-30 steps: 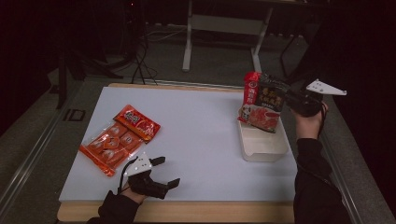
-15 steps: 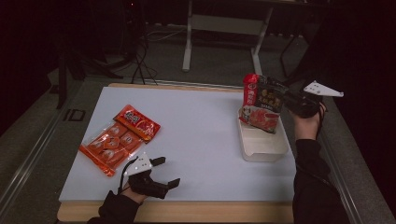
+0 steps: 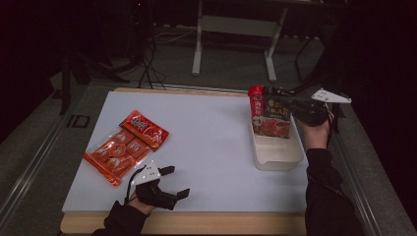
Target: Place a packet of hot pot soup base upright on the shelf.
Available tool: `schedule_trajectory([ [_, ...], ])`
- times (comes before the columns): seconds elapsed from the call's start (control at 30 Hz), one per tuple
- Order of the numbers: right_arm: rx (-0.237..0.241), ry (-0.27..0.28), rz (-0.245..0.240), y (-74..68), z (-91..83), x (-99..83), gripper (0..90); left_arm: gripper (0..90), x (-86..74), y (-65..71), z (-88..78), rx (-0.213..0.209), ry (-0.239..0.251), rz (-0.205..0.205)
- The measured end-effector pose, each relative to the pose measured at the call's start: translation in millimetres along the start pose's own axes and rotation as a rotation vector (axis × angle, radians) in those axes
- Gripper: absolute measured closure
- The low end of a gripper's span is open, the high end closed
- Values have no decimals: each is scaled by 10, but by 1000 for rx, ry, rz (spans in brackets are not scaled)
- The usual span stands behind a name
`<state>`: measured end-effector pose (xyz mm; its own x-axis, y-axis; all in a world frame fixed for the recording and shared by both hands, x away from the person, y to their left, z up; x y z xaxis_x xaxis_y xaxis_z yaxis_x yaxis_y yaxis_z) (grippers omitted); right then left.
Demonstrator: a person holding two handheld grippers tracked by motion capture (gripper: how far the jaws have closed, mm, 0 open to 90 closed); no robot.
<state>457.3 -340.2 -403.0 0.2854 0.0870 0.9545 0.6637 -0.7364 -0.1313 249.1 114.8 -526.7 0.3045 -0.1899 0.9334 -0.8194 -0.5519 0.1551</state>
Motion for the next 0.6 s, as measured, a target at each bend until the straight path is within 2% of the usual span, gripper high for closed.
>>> schedule_trajectory([
  [0.13, 3, 14, 36, 31, -43, -41, 717, 16, 1, 4, 6, -1, -1, 1],
  [0.27, -3, 5, 43, 39, -54, -78, 701, 16, -2, -1, 9, -1, -3, 0],
  [0.3, -10, -11, 48, 46, -51, -100, 697, 16, -4, -3, 8, -3, -4, -2],
  [0.33, -35, -52, 49, 71, -42, -170, 693, 16, -6, -5, 8, -3, -3, -5],
  [0.4, -34, -40, 58, 84, -55, -203, 679, 16, -8, -7, 9, -4, -5, -3],
  [0.43, -43, -23, 108, 113, -94, -240, 647, 16, -8, -8, 9, -4, -3, -4],
  [0.53, -48, -21, 119, 125, -121, -254, 627, 16, -9, -8, 15, -3, -6, -4],
  [0.57, -76, -34, 130, 119, -164, -250, 613, 16, -9, -6, 18, -4, -8, -4],
  [0.6, -76, -34, 130, 119, -164, -250, 613, 16, -8, -4, 19, -5, -8, -1],
])
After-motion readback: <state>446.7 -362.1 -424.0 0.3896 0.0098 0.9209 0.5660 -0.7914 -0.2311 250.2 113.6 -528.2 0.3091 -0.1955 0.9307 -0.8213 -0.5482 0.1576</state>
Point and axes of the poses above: each handheld gripper's, and its own axes: z roughly forward along the jaws, x roughly out of its top, y roughly to its right, the point moved 2 cm from there along z, roughly forward along the jaws, and after that the axes turned 6 degrees about z, right-handed, at the moved point
